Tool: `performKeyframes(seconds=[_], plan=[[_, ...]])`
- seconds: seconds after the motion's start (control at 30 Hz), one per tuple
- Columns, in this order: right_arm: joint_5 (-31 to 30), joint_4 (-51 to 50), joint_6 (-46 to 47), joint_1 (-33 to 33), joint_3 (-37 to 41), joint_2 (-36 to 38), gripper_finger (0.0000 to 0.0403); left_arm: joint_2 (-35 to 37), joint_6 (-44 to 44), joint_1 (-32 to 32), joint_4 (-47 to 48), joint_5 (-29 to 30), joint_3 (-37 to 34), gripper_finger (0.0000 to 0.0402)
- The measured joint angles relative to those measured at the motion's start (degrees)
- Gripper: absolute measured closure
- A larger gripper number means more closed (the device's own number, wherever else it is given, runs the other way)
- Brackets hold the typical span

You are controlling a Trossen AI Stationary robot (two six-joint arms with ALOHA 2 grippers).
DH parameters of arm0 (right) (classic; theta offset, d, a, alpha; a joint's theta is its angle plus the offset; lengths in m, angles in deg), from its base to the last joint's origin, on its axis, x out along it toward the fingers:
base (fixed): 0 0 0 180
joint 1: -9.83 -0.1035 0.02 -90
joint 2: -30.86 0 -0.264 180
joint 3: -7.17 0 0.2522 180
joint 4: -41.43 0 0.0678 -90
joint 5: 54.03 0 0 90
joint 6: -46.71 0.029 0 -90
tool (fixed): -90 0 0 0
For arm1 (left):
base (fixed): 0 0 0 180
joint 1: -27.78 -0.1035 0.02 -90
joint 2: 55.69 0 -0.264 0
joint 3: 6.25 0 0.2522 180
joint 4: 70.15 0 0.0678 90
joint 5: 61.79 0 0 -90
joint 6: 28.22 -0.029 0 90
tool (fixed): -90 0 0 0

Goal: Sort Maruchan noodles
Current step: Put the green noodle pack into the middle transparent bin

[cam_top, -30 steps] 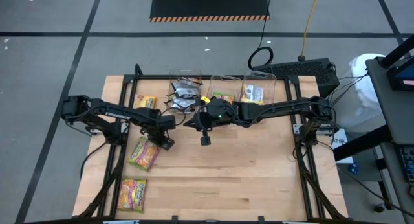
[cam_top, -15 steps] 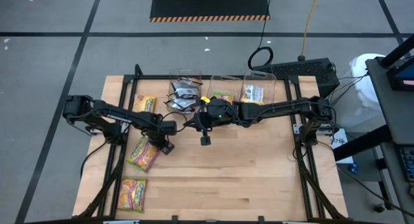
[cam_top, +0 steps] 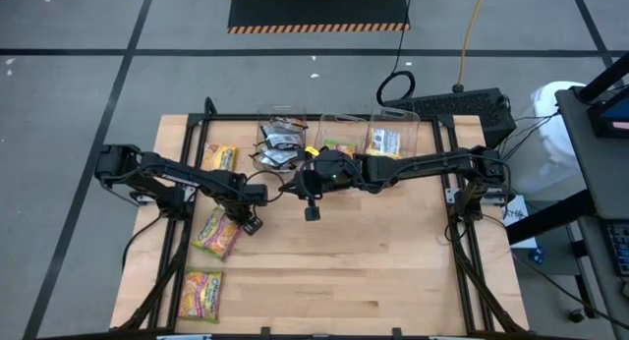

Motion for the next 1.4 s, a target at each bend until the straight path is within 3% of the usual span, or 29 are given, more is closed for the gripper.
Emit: performKeyframes(seconds=[0.2, 0.33, 0.67, 1.0, 1.4], plan=[[0.0, -5.0, -1.5, 0.0, 0.0, 4.1, 0.0403, 0.5, -0.8, 0.3, -1.1, 1.0, -0.1, 0.0398], [-0.1, -9.1, -1.5, 0.0, 0.0, 8.4, 0.0403, 2.4, -0.9, 0.7, -2.8, 5.2, -0.2, 0.0399], [-0.5, -20.7, -2.9, 0.0, 0.0, 18.2, 0.0403, 12.4, -0.1, 0.8, -8.0, 7.3, -0.2, 0.0400], [-13.2, -27.3, -2.5, 0.0, 0.0, 25.2, 0.0403, 21.3, 1.0, 0.9, -17.7, 9.8, -0.2, 0.0401], [-15.6, -30.1, -2.7, 0.0, 0.0, 26.6, 0.0403, 22.1, 0.7, 0.9, -30.8, 9.6, -0.1, 0.0401]])
